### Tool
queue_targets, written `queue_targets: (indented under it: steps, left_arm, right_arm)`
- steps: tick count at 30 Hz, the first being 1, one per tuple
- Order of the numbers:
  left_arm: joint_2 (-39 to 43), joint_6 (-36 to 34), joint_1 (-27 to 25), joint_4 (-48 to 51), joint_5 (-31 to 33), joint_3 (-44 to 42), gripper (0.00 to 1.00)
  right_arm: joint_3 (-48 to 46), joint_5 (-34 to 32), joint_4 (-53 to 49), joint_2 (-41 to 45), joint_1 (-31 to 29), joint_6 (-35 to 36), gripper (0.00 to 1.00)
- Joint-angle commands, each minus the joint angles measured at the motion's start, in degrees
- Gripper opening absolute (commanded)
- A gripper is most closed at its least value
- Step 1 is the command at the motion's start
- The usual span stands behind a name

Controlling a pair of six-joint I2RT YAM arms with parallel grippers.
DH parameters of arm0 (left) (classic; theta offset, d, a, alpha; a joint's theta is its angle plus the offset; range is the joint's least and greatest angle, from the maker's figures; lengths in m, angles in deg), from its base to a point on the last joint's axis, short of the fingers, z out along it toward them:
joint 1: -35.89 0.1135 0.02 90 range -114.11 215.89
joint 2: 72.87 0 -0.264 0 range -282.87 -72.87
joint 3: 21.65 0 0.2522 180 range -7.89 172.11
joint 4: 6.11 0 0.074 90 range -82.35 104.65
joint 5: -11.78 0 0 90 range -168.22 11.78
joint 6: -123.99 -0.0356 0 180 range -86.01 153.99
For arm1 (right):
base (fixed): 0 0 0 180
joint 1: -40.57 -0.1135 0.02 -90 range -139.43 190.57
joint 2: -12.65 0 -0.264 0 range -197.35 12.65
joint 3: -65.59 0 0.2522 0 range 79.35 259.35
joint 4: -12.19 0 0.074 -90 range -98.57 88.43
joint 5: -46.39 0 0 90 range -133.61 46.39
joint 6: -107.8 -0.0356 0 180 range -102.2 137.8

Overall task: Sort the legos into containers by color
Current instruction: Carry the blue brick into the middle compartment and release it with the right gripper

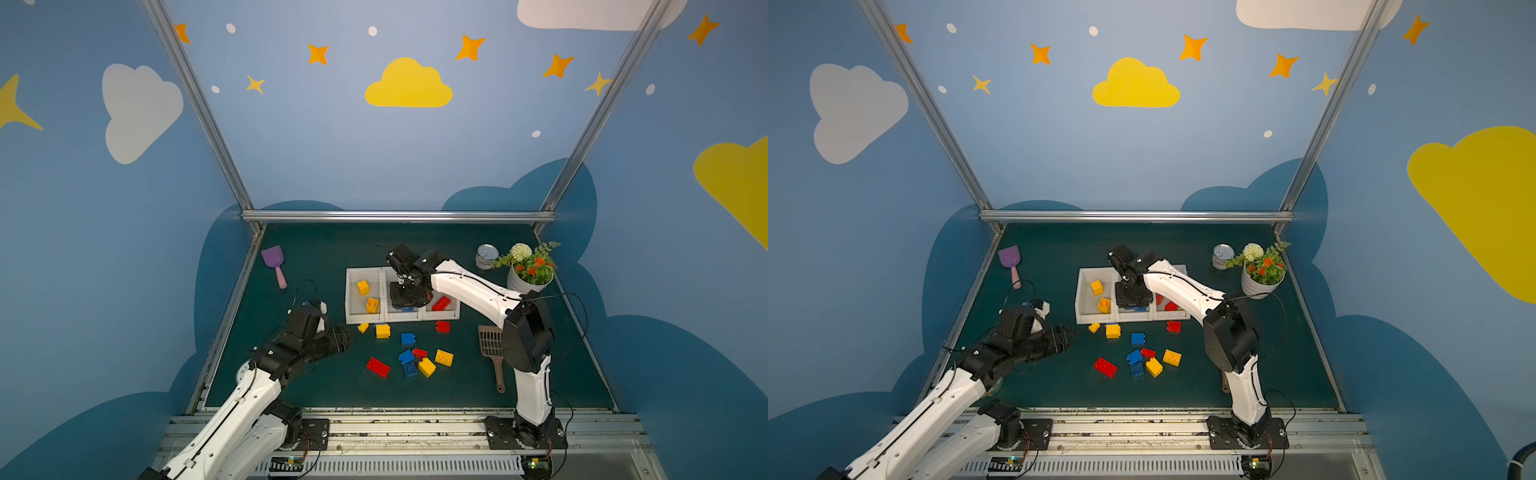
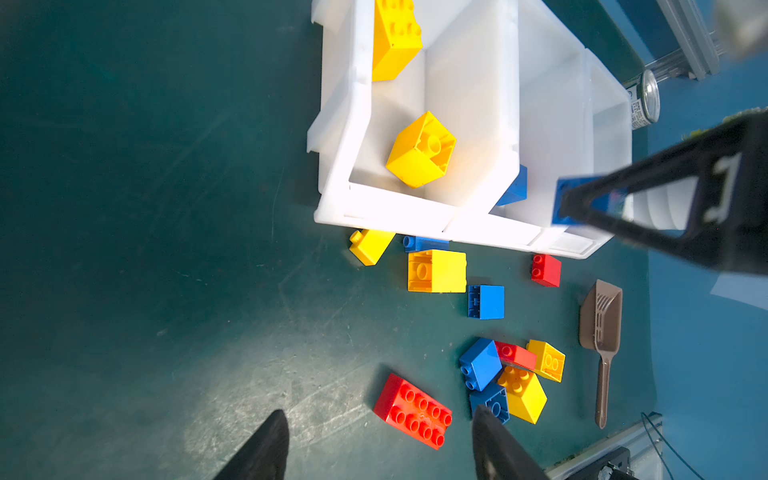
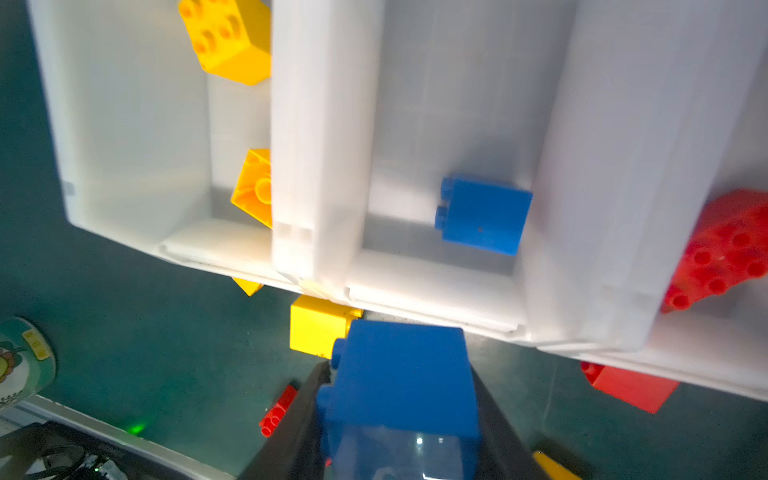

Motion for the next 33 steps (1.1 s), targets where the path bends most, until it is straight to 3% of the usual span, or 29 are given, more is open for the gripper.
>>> queue_targets:
  steps: [1, 10, 15, 18, 33]
  left_arm:
    - [1.1, -0.9, 0.0, 0.2, -0.2, -0.4, 0.70]
    - [1.7, -0.7, 0.0, 0.3, -0.2, -0.7, 0.70]
    - [1.4, -0.7, 0.0, 0.3, -0.4, -0.6, 0.70]
    - [1.6, -0.6, 0.0, 0.3, -0.3, -0.7, 0.70]
    - [1.4, -0.7, -0.1, 0.4, -0.1, -0.7, 0.70]
  right_arm:
    - [4.1, 0.2, -3.0, -4.2, 0.7, 2.4, 0.39]
    - [11.5, 1.5, -4.8, -10.2, 1.4, 3.8, 0.42]
    - [12.1, 1.9, -5.2, -10.6, 1.5, 3.8, 0.57]
    - [12.0, 1.9, -5.3, -10.4, 1.5, 3.8, 0.61]
    - [8.8, 1.8, -4.6, -6.5, 1.7, 3.5, 0.61]
